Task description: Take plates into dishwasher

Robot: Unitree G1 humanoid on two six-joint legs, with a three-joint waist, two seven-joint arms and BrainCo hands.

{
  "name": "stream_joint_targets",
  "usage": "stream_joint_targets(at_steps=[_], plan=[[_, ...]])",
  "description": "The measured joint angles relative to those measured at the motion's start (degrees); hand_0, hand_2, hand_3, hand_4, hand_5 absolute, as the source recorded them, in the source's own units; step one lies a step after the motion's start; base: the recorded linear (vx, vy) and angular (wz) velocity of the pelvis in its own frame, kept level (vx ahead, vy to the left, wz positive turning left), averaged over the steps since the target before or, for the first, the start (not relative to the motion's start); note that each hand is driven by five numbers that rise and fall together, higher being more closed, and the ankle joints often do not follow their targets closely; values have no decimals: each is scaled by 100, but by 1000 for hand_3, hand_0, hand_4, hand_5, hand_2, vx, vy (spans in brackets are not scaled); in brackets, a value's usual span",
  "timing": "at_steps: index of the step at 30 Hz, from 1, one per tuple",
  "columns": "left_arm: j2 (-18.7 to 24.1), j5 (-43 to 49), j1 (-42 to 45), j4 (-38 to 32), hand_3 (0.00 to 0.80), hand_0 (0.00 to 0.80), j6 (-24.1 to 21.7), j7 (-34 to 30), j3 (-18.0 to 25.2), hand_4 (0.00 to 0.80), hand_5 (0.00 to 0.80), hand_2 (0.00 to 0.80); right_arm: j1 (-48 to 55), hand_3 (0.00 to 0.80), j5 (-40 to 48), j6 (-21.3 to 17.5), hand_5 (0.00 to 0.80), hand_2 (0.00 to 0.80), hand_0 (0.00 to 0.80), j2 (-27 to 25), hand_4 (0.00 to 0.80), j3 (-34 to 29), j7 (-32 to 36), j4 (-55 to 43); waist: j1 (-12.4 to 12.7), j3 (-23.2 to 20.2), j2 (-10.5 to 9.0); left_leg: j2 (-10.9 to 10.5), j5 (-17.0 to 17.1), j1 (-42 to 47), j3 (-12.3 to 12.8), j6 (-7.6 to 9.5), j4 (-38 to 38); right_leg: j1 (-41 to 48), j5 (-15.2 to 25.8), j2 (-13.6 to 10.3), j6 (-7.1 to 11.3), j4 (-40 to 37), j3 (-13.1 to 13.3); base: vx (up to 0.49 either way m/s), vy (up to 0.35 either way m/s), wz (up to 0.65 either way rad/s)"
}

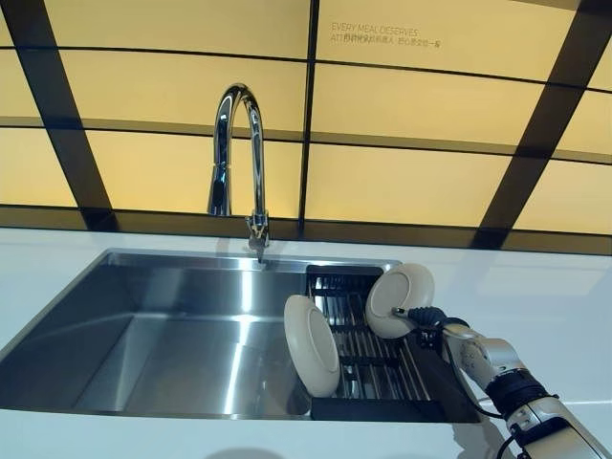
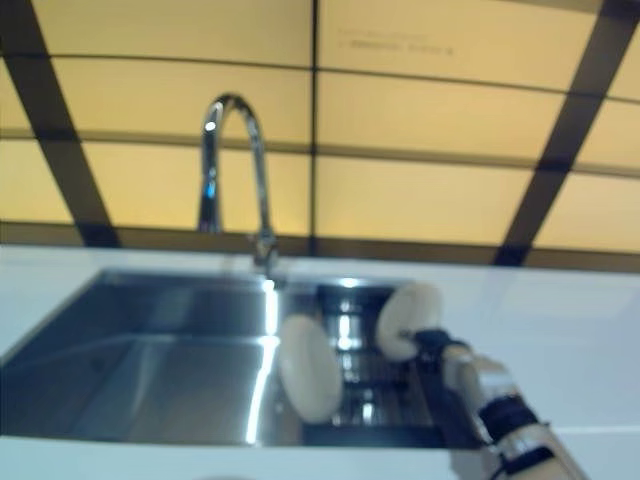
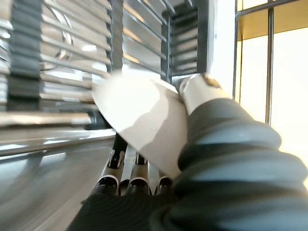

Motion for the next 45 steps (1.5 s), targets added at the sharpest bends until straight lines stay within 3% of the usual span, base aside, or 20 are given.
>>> stream_joint_targets(at_steps=[2, 4, 5, 7, 19, 32, 45], plan=[[0, -12, -28, -2, 0, 0, 3, 0, -40, 0, 0, 0, 0, 656, -1, -1, 656, 656, 656, 2, 656, 1, -16, -1, 0, 1, 7, -2, 1, -1, 0, 1, 0, 1, 0, -4, 0, 0, -1, -16, 10, 0], [1, -16, -28, -3, 0, 0, 2, 0, -43, 0, 0, 0, 0, 662, -4, -4, 662, 662, 662, 3, 662, 1, -37, -1, -1, 7, 18, -4, 1, -1, 0, 2, -1, 1, 0, -6, 0, 0, -1, 0, 0, 0], [0, -17, -34, -3, 0, 0, 2, -1, -43, 0, 0, 0, 0, 753, -5, -9, 753, 753, 753, 3, 753, 1, -47, -1, -3, 12, 27, -3, 1, -2, -1, 3, -1, 0, 0, -6, 0, 0, -2, 0, 0, 0], [0, -21, -36, -3, 0, 0, 2, -1, -44, 0, 0, 0, 0, 778, -7, -33, 778, 778, 778, 4, 778, 1, -44, -1, -4, 18, 36, -3, 1, -2, -1, 2, -2, 0, 0, -6, 0, 0, -4, 0, 0, 0], [0, -68, -44, -4, 0, 0, -1, -1, -45, 0, 0, 0, 0, 800, -31, -106, 800, 800, 800, 14, 800, 6, -54, -1, -5, 25, 48, -4, 1, -4, -4, 2, -15, 0, 0, -7, 0, 0, -7, -9, 2, 0], [-2, -68, -49, -14, 0, 0, 2, 1, -43, 0, 0, 0, 12, 800, -716, -301, 800, 800, 800, 69, 800, 42, -239, -316, -10, 75, 60, -6, 0, -7, 0, 2, -23, -6, 1, -11, 3, -1, -9, -2, 1, 0], [-26, -67, -44, -70, 0, 0, 1, 6, -38, 0, 0, 0, 79, 800, -2316, -1370, 800, 800, 800, -289, 800, -91, -1300, -1665, -23, 129, 51, -10, -4, -59, 9, 9, -23, -58, 5, -6, 9, 3, 15, 0, 0, 0]])
